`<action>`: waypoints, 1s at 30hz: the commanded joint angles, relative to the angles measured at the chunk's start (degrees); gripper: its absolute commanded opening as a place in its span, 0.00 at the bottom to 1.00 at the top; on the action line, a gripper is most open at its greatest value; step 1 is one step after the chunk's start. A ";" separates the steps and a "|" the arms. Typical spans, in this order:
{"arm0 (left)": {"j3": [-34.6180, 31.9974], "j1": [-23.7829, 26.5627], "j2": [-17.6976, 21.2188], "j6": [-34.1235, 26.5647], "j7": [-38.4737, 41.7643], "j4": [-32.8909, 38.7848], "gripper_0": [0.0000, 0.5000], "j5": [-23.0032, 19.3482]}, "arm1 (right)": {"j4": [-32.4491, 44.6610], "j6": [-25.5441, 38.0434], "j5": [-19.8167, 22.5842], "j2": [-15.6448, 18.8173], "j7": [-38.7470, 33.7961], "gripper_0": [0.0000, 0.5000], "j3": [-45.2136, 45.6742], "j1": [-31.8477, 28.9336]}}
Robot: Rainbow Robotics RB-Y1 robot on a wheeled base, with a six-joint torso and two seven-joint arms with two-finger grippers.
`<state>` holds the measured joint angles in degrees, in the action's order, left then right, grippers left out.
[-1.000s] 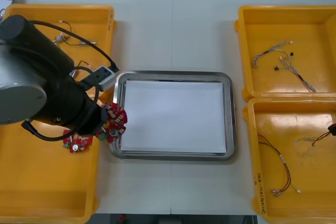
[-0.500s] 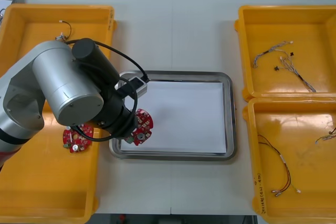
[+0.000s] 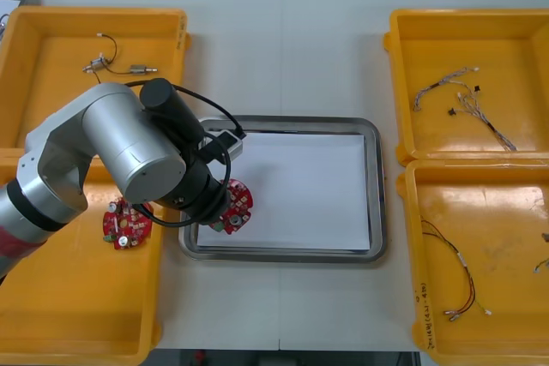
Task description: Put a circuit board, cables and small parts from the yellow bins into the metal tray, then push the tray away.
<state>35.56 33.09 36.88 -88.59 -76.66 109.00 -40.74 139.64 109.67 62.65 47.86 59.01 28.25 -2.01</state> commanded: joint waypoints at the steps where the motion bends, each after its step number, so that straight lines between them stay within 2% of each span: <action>1: 1.18 2.68 -0.05 0.61 6.53 0.51 0.01 0.31 | 2.66 0.33 4.59 4.78 1.19 0.00 4.36 -3.17; 3: 1.18 2.68 0.04 0.61 6.70 0.51 0.03 0.05 | 3.71 0.33 6.08 6.01 1.72 0.00 4.71 -3.61; 4: 1.18 2.77 0.21 0.61 6.79 0.51 0.32 -0.22 | 4.24 0.33 6.87 6.63 1.99 0.00 4.79 -3.79; 5: 1.18 2.86 0.30 0.61 6.88 0.51 0.67 -0.39 | 4.77 0.33 7.31 6.81 2.16 0.00 4.97 -3.87; 6: 1.18 2.86 0.39 0.61 6.88 0.77 0.86 -0.39 | 5.12 0.33 7.40 6.98 2.43 0.00 5.06 -3.96; 7: 1.18 2.77 0.39 0.61 6.97 0.86 0.99 -0.30 | 5.47 0.33 7.49 7.24 2.78 0.00 5.06 -3.87; 13: 1.09 2.86 0.91 0.17 7.14 2.09 1.00 -0.48 | 7.14 0.33 10.30 8.56 5.33 0.00 4.09 -1.85; 17: 0.12 3.03 1.18 -1.85 7.67 3.15 1.00 -1.27 | 7.14 0.33 10.65 9.53 10.60 0.00 3.30 -0.53; 22: -3.04 2.94 1.35 -7.57 8.20 6.49 1.00 -2.41 | 7.14 0.33 10.83 10.15 17.28 0.00 2.95 0.26; 30: -10.69 2.94 1.44 -12.40 9.07 8.33 1.00 -5.93 | 7.14 0.33 11.44 12.43 25.98 0.00 2.51 1.05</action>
<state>29.35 34.03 36.99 -98.89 -73.37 115.15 -45.70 145.64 109.75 73.32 57.22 82.37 31.43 -2.44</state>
